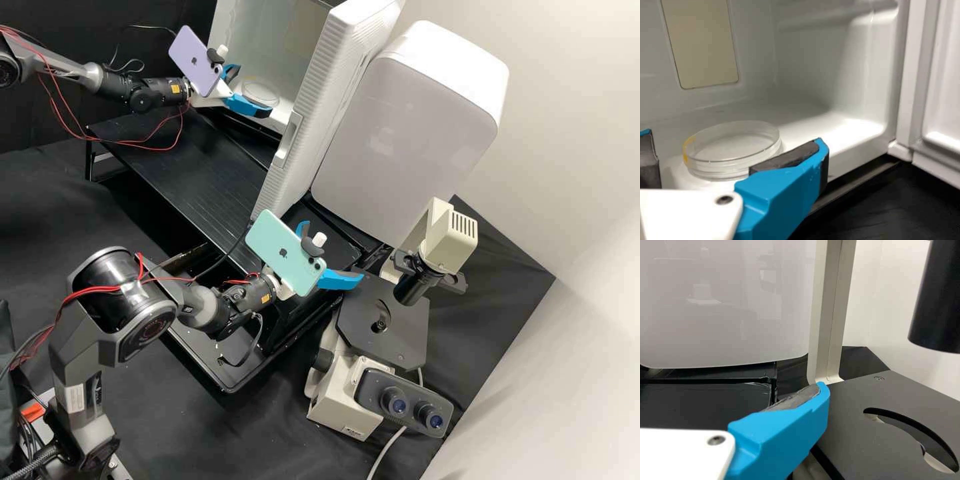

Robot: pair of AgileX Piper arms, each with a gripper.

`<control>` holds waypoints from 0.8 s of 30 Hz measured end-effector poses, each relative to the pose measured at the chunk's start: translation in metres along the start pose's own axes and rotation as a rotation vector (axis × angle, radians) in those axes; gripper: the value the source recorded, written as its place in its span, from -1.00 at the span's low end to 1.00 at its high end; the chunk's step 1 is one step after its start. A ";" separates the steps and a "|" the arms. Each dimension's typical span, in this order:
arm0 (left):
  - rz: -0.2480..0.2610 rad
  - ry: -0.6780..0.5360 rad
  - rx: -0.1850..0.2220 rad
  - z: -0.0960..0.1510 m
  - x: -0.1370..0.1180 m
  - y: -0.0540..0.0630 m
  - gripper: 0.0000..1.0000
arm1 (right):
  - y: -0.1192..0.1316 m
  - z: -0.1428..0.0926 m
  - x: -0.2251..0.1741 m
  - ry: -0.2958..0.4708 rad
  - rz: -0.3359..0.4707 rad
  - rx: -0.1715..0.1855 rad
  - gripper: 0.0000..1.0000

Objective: Place the petri dish in the incubator

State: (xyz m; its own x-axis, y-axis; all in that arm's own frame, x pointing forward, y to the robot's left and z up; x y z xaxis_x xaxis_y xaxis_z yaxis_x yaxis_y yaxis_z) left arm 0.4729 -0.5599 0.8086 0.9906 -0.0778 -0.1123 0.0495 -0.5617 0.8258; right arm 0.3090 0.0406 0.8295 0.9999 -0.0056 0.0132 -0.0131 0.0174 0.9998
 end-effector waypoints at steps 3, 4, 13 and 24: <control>0.032 -0.012 -0.028 0.002 -0.006 0.001 1.00 | 0.000 0.000 0.000 0.000 0.000 0.000 1.00; 0.043 -0.014 -0.030 0.003 -0.008 0.001 1.00 | 0.000 0.000 0.000 0.000 0.000 0.000 1.00; 0.084 -0.048 -0.049 0.015 -0.036 0.001 1.00 | 0.000 0.000 0.000 0.000 0.000 0.000 1.00; 0.108 -0.085 -0.050 0.028 -0.068 -0.003 1.00 | 0.000 0.000 0.000 0.000 0.000 0.000 1.00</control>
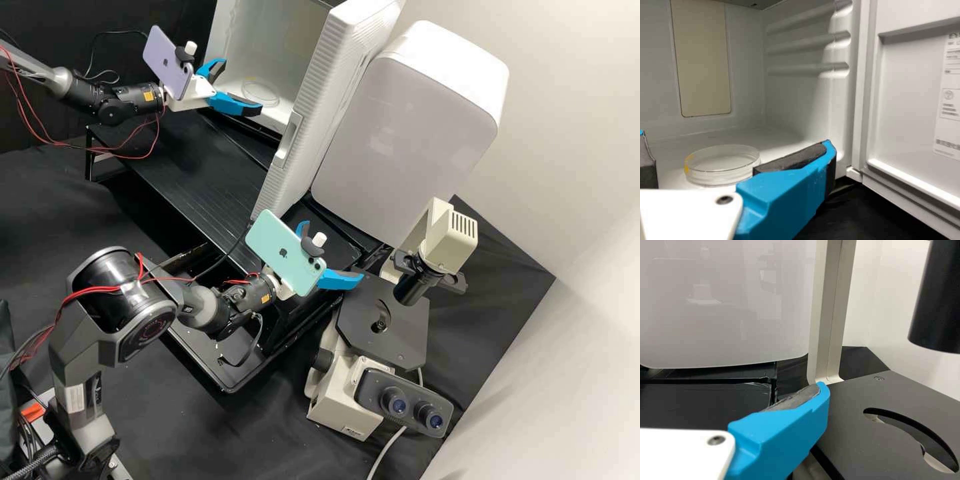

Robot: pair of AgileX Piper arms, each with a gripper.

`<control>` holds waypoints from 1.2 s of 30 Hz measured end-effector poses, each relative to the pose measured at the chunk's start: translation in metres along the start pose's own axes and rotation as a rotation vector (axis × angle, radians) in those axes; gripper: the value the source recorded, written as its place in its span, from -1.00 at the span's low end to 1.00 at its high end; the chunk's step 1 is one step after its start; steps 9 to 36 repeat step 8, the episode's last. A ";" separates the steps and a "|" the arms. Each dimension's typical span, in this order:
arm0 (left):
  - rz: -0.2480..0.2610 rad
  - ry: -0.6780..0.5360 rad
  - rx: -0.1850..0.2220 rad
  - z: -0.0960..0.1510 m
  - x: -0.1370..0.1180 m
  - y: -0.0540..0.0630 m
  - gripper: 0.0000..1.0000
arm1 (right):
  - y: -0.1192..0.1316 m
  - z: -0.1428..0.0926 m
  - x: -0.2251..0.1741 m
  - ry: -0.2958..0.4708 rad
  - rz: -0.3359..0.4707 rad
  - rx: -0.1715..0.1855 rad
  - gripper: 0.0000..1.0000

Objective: Place the petri dish in the incubator

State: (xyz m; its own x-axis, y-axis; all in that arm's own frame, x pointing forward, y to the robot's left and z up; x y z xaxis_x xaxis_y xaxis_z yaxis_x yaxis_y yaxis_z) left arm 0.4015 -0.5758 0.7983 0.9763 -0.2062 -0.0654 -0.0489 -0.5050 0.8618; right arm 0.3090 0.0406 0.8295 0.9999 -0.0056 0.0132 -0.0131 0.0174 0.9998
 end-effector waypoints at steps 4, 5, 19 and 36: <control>0.013 -0.019 0.000 0.006 -0.009 -0.002 1.00 | 0.000 0.000 0.000 0.000 0.000 0.000 1.00; 0.013 -0.023 0.000 0.008 -0.011 -0.003 1.00 | 0.000 0.000 0.000 0.000 0.000 0.000 1.00; 0.018 -0.034 -0.002 0.012 -0.016 -0.004 1.00 | 0.000 0.000 0.000 0.000 0.000 0.000 1.00; 0.018 -0.034 -0.002 0.012 -0.016 -0.004 1.00 | 0.000 0.000 0.000 0.000 0.000 0.000 1.00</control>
